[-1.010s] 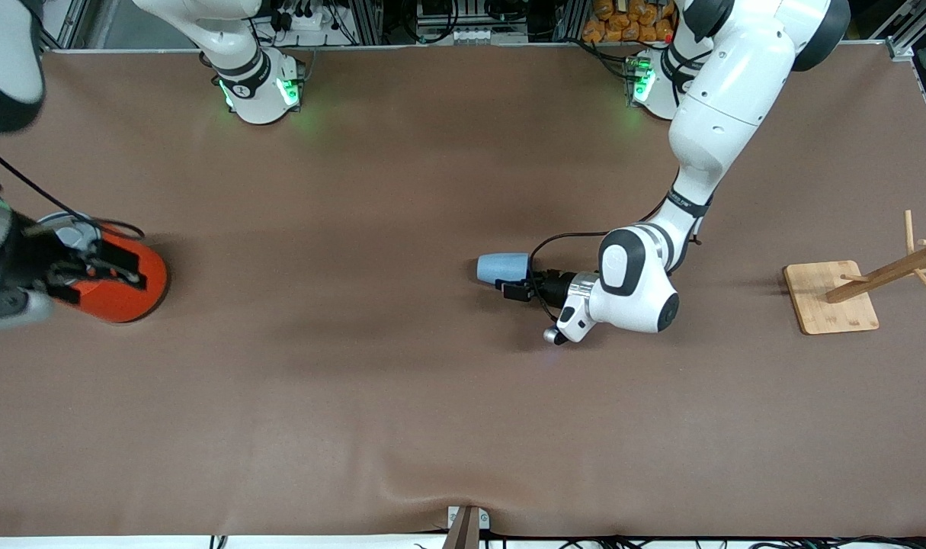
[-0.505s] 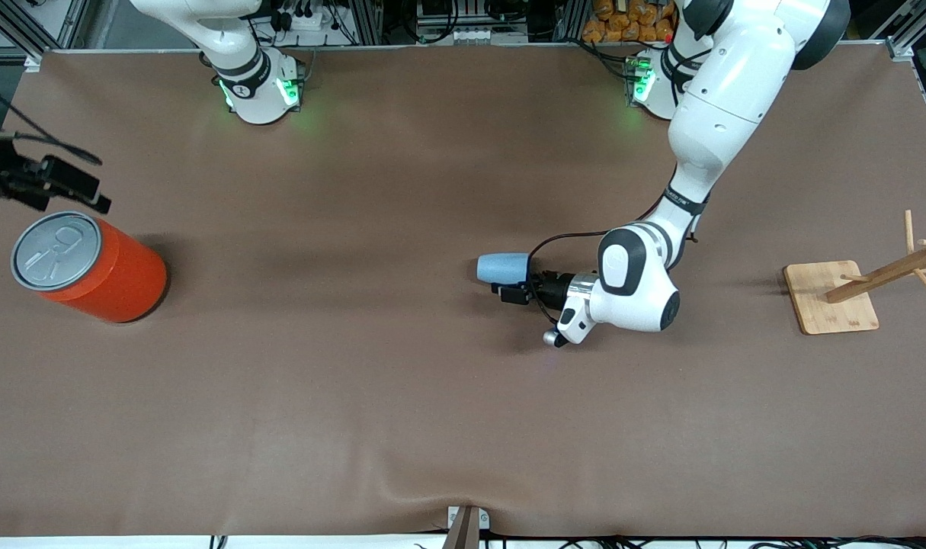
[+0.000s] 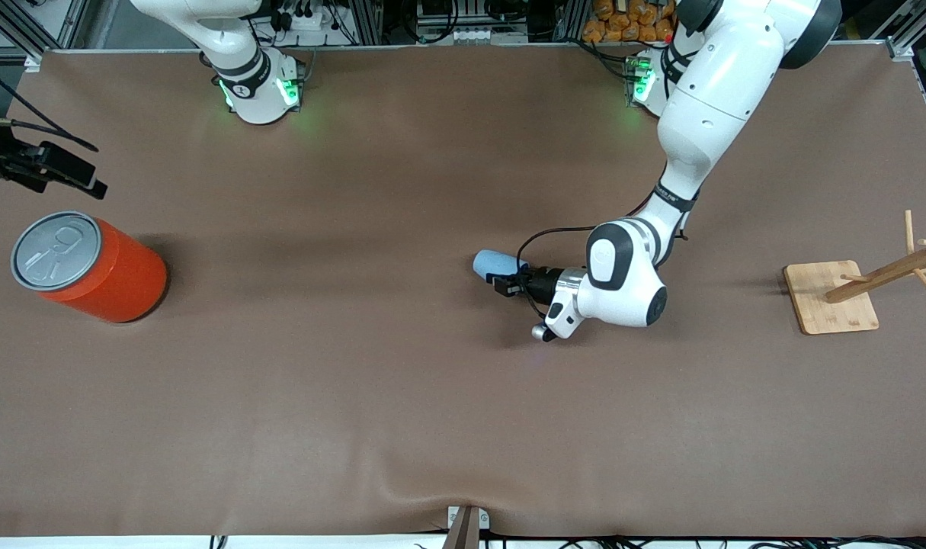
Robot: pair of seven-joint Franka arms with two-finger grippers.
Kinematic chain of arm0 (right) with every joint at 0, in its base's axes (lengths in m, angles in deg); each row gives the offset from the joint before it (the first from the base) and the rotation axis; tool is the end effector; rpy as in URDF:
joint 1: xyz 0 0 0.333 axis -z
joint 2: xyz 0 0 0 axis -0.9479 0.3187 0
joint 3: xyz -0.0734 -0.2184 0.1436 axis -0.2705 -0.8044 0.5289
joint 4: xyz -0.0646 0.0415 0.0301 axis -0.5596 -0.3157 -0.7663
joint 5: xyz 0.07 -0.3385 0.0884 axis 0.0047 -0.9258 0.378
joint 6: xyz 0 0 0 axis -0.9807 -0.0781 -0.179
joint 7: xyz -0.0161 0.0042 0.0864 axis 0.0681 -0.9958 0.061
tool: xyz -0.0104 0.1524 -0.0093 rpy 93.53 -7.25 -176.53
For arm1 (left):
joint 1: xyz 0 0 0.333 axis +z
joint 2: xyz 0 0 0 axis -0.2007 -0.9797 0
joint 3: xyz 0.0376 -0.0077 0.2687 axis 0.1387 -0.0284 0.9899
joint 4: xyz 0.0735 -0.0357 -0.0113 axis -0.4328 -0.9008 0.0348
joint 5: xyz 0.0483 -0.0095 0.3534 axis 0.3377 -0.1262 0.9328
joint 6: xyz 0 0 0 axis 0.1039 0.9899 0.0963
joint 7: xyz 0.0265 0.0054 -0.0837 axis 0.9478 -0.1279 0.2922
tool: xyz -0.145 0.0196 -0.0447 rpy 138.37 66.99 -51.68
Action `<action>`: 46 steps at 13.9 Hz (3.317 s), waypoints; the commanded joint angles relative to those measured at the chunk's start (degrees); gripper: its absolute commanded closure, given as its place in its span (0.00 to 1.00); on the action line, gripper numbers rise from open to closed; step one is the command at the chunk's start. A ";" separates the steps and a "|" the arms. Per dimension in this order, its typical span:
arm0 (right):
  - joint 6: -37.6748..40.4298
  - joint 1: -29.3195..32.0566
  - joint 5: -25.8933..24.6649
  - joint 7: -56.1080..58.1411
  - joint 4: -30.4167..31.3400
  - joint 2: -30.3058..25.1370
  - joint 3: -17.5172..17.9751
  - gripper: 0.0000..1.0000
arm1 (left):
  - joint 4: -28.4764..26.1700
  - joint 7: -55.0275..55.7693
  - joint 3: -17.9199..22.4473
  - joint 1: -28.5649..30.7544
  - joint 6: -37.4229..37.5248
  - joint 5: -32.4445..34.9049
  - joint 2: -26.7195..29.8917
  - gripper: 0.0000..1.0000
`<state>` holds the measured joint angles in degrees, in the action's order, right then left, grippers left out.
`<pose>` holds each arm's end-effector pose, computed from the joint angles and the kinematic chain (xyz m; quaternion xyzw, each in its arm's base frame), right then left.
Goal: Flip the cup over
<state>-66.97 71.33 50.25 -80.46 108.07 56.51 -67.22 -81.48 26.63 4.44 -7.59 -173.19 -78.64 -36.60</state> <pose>0.5027 -0.0078 0.5523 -0.9947 0.0898 0.0121 0.0483 0.4994 -0.3550 0.1258 0.8820 0.1409 -0.2649 0.3633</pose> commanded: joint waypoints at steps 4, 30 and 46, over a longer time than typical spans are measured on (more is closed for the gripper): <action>4.43 0.53 -4.92 0.06 -4.41 1.65 0.56 0.00 | -0.56 7.21 0.82 0.01 -0.60 10.83 5.18 1.00; 5.24 0.70 -4.57 3.57 -5.29 1.47 0.65 0.00 | -13.03 15.12 15.67 1.50 -19.84 53.80 17.93 1.00; 5.24 0.09 -4.57 3.49 -5.29 1.47 1.00 0.00 | -13.75 -1.81 15.67 9.23 -1.15 57.61 39.80 0.00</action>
<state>-62.49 71.46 46.16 -77.48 104.01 57.49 -66.31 -94.18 29.07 20.43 0.20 -178.42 -22.28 -1.44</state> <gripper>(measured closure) 0.000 0.000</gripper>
